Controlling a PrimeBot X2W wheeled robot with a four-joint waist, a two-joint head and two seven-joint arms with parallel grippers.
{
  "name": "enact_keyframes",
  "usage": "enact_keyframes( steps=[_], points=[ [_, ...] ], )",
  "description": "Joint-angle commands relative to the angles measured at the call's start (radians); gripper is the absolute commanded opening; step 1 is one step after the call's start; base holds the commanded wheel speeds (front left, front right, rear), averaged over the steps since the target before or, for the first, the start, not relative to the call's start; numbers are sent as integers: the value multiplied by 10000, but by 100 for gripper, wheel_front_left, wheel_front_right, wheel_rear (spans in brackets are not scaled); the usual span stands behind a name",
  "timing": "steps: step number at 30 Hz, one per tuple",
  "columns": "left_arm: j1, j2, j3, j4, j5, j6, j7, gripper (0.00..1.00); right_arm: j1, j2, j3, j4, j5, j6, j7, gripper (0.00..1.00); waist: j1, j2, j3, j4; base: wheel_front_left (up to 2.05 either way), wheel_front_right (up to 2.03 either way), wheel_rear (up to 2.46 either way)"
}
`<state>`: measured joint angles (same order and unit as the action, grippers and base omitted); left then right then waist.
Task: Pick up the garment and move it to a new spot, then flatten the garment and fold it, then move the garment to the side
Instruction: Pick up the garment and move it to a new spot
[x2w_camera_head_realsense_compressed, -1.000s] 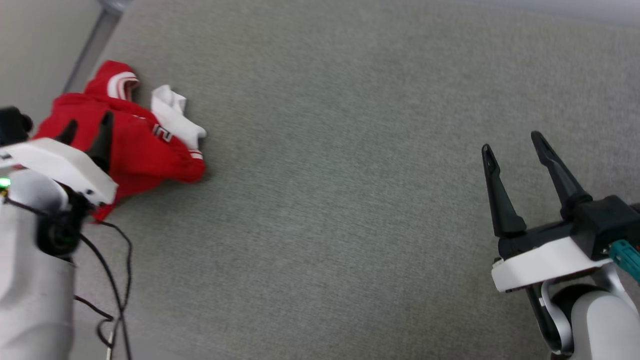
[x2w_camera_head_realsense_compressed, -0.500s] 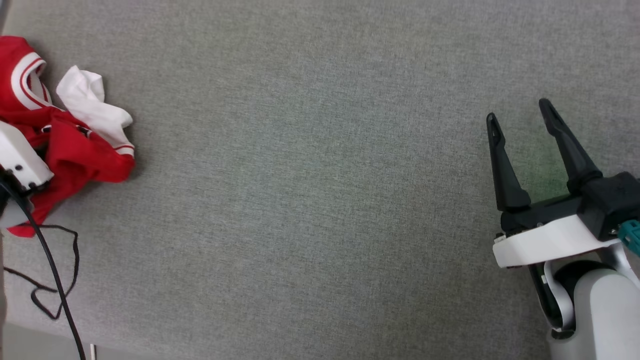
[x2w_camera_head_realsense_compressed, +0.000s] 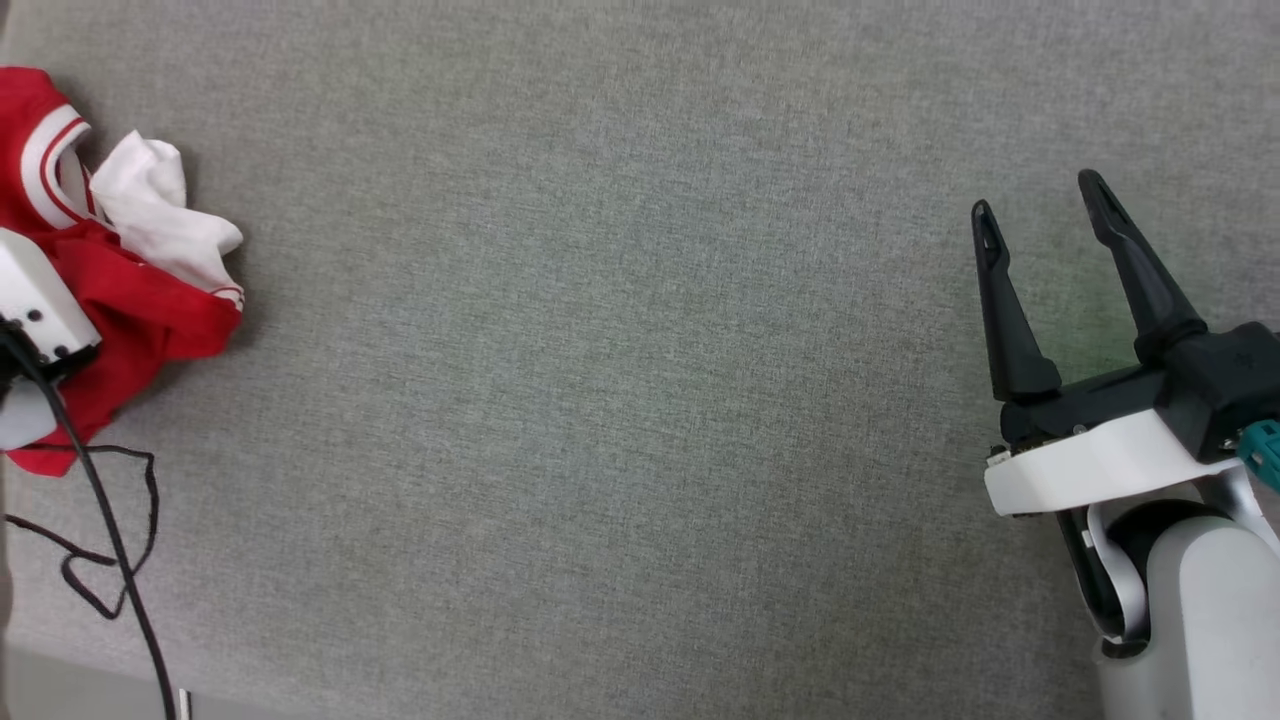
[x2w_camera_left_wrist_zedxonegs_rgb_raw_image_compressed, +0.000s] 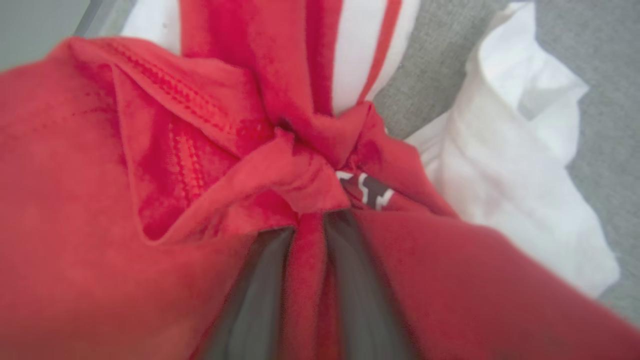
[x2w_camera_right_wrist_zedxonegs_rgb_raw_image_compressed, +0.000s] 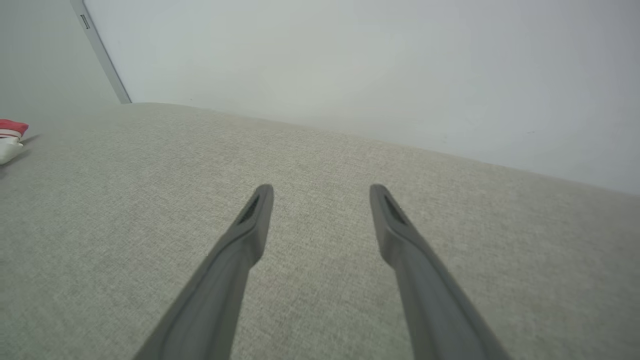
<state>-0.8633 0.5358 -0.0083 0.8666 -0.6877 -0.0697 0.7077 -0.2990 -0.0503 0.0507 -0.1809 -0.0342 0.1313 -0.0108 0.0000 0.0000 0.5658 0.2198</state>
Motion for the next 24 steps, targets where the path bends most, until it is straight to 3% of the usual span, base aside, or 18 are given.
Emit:
enact_keyframes(
  steps=[1, 5, 9, 17, 24],
  points=[
    [432, -317, -190, 164, 92, -59, -82, 0, 77, 3, -29, 46, 80, -10, -75, 100, 0, 0, -210, 46, 0, 0, 0],
    [208, 40, -246, -240, 596, 108, -1478, 0, 338, 3, -142, 196, 206, -10, -197, 100, 0, 0, -802, 163, 0, 0, 0],
    [149, -26, -317, -609, 977, 292, -2889, 0, 668, 3, -255, 372, 360, -10, -323, 100, 0, 0, -1558, 296, 0, 0, 0],
    [322, -588, -488, -1195, 1397, 389, -5311, 0, 1377, 3, -591, 588, 858, -10, -468, 100, 0, 0, -2982, 422, 0, 0, 0],
    [925, -1106, -778, -1996, 1653, 258, -6708, 0, 1998, 5, -694, 799, 1183, -10, -585, 100, 0, 0, -4046, -7, 0, 0, 0]
  ],
)
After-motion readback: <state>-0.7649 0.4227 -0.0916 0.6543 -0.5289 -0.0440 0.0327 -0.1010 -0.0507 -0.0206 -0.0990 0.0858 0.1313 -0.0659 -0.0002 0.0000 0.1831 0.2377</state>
